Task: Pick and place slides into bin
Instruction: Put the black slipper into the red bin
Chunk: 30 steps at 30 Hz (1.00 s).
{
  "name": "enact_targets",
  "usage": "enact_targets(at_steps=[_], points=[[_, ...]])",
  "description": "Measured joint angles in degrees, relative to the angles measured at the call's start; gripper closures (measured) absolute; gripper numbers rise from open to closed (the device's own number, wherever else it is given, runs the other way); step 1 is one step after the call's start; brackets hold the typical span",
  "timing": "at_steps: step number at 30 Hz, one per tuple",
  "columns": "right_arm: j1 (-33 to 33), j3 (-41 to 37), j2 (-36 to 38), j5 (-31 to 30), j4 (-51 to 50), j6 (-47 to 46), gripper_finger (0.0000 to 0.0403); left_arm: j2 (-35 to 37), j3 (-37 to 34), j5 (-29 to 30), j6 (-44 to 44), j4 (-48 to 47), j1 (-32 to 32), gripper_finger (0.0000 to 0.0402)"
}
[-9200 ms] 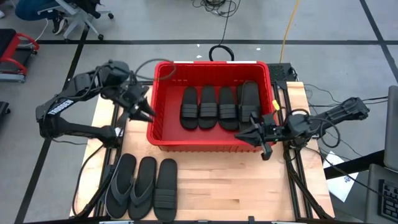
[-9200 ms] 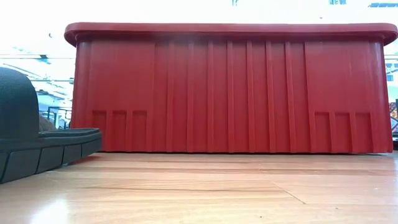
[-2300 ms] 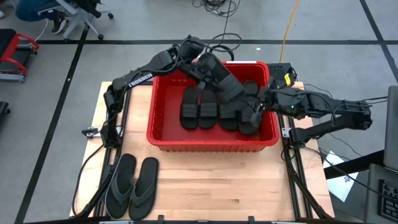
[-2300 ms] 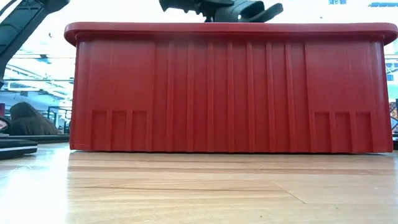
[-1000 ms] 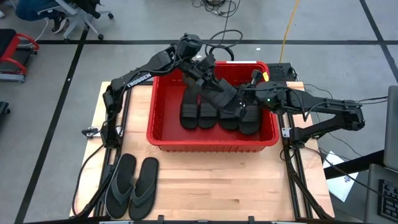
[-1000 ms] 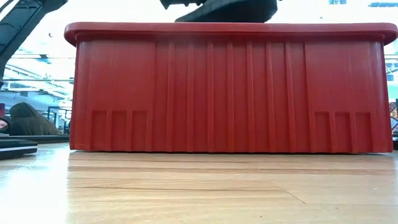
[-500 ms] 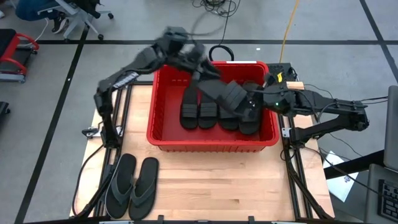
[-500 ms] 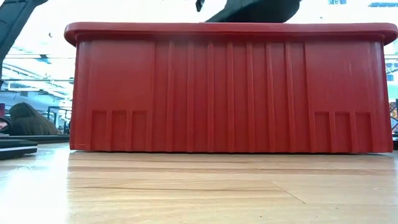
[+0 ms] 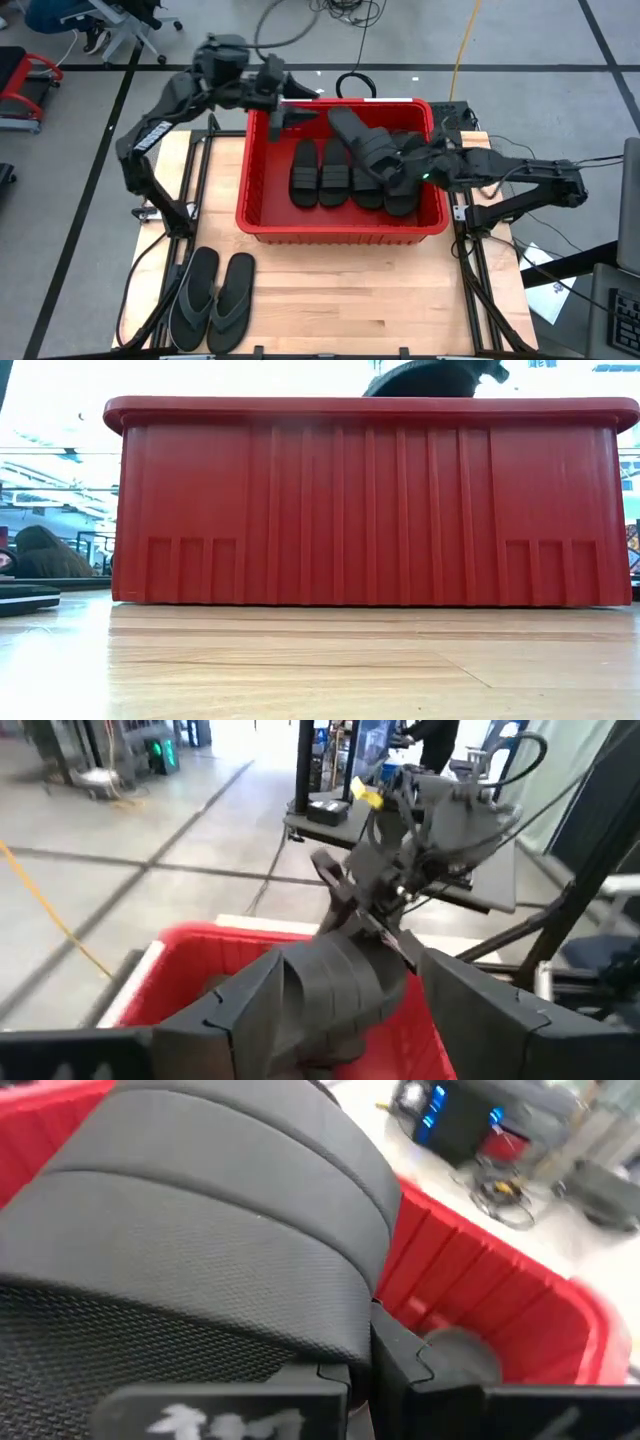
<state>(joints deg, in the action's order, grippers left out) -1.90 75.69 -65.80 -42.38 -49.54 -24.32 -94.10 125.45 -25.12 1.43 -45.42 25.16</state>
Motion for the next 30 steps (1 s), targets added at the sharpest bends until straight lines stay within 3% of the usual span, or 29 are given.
enact_targets(at_steps=[3,8,13,19,30], points=[[1.46,0.01,-3.43,-2.64,-2.93,-8.02,0.0402,2.66,0.0,2.23,4.88,0.14,0.5,0.0165],[1.65,0.01,-10.7,-5.84,-7.13,-25.22,0.0402,6.28,0.09,5.36,5.39,-0.62,1.33,0.0165],[0.91,0.01,-18.62,-5.9,-7.72,-31.74,0.0402,8.89,-0.02,5.35,8.31,-3.01,2.19,0.0165],[-0.41,0.02,-24.55,-2.46,-13.61,-33.12,0.0402,10.12,0.01,5.31,8.44,-5.93,3.29,0.0165],[-4.16,0.16,-25.05,1.8,-17.81,-30.14,0.0402,10.27,-0.02,5.67,9.54,-11.45,3.81,0.0165]])
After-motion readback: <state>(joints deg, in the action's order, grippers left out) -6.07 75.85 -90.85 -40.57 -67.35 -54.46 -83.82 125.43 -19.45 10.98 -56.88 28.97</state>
